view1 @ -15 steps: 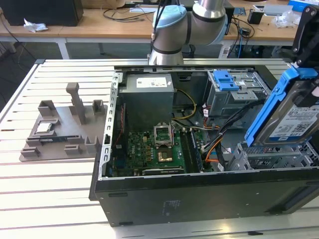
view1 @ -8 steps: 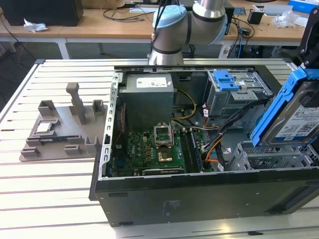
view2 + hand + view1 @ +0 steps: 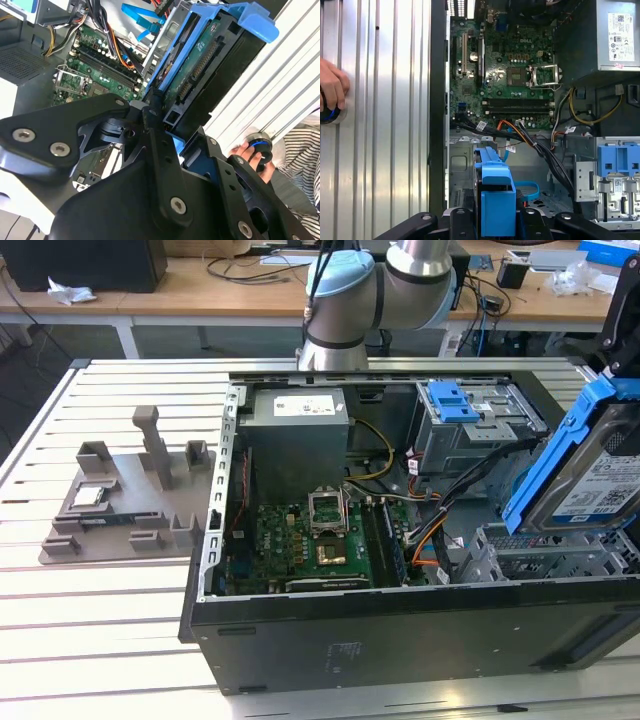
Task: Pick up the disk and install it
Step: 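Insert the disk into the insertion slot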
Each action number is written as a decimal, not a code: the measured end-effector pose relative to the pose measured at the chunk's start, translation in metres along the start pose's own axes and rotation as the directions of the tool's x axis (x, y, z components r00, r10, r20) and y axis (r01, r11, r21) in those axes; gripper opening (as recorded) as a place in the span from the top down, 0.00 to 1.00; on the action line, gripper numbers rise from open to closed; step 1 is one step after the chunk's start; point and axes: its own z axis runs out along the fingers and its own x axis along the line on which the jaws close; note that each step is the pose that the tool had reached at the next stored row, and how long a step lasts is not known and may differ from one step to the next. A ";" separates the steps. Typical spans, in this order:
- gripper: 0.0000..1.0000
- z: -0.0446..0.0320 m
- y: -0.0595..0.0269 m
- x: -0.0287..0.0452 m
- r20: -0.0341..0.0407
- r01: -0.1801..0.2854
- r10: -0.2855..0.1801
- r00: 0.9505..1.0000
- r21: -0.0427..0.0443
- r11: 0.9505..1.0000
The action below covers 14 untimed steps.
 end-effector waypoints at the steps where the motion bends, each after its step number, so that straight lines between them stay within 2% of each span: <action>1: 0.64 0.0000 0.0000 0.0000 0.000 0.000 0.000 1.000 0.000 1.000; 7: 0.64 0.0038 -0.0011 -0.0003 -0.003 0.000 0.000 1.000 -0.001 1.000; 14: 0.64 0.0155 0.0008 -0.0002 -0.004 0.000 0.000 1.000 -0.001 1.000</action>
